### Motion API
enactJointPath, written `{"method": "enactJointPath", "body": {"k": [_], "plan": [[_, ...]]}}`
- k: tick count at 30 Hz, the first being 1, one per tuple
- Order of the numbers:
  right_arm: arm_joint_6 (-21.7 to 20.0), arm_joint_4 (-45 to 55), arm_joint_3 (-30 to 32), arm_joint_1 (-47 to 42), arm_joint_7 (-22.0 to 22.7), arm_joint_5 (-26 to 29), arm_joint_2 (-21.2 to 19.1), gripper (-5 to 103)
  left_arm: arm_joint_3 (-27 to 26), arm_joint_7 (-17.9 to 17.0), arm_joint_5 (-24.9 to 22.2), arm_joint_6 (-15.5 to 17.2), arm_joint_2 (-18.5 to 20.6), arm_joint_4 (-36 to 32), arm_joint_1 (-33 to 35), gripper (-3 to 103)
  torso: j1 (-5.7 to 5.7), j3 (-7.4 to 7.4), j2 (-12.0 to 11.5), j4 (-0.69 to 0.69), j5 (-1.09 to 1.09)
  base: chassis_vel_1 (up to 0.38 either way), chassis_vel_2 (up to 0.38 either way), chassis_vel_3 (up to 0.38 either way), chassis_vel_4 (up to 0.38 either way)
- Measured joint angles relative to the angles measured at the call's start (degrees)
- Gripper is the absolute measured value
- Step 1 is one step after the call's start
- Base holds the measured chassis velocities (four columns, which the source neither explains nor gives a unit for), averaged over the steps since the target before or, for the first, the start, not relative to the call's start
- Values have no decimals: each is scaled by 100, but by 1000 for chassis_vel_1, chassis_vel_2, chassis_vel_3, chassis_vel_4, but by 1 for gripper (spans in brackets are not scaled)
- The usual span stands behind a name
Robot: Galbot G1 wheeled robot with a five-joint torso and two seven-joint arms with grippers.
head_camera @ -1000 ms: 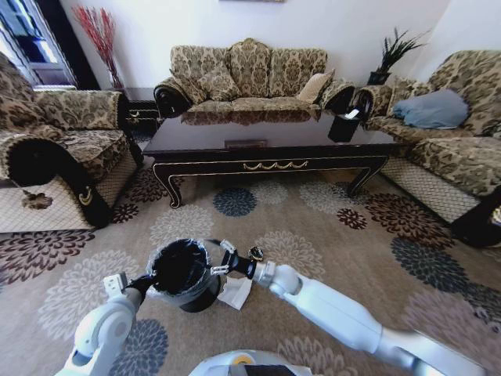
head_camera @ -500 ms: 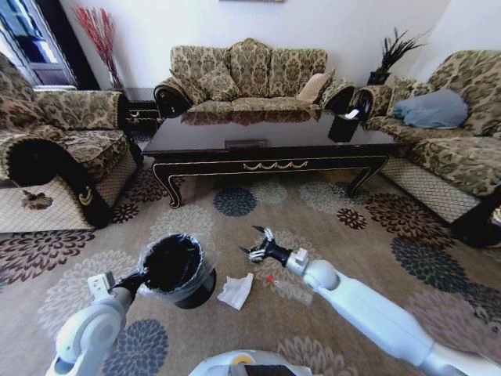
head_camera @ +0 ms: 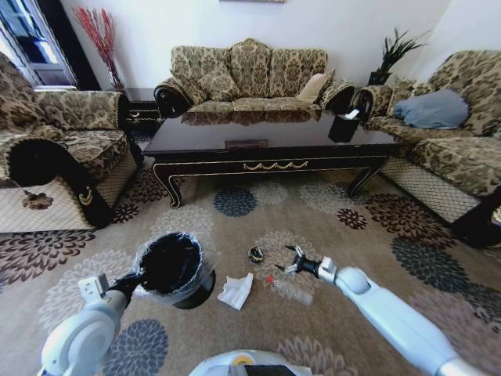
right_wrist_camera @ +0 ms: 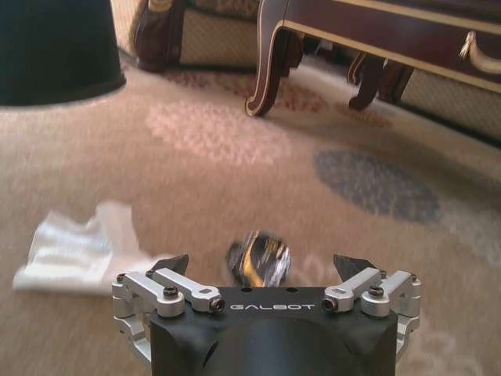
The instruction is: Move to the front of the table and pick up the trash from the floor, then place it into the trash bin.
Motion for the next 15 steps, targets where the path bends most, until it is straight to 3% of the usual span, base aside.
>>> {"method": "enactJointPath", "body": {"k": [7, 15], "plan": [[388, -801, 559, -339, -223, -733, 388, 100, 3, -4, 10, 9, 25, -39, -25, 3, 0, 0, 0, 0, 1, 0, 0, 0, 0], [806, -1634, 665, -226, -327, -1147, 525, 100, -164, -1, -37, 9, 117, -131, -110, 3, 0, 0, 0, 0, -1, 0, 0, 0, 0]]}}
